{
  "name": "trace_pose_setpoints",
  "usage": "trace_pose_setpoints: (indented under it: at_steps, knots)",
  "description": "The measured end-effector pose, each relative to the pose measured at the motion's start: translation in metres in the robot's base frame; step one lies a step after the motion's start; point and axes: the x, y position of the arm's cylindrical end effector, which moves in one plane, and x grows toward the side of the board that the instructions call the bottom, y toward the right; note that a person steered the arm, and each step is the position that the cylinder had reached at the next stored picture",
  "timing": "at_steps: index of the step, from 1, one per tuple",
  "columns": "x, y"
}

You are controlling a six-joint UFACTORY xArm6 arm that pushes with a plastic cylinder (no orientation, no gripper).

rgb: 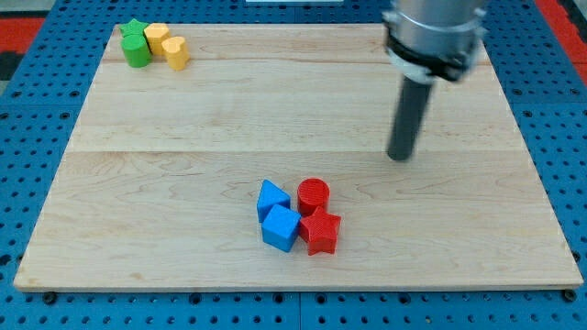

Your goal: Slightly touch the red star with your arm

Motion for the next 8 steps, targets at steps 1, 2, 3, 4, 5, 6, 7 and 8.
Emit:
trace_pose_setpoints:
  at_steps: [1,2,3,4,5,6,7,8]
  knots:
    - [0.073,0.0]
    - [0.119,-0.046]
    - [0.139,-0.122]
    - [0.137,-0.173]
    - [0.124,-0.174]
    - [0.117,-0.168]
    - [0.117,-0.149]
    - [0.117,-0.125]
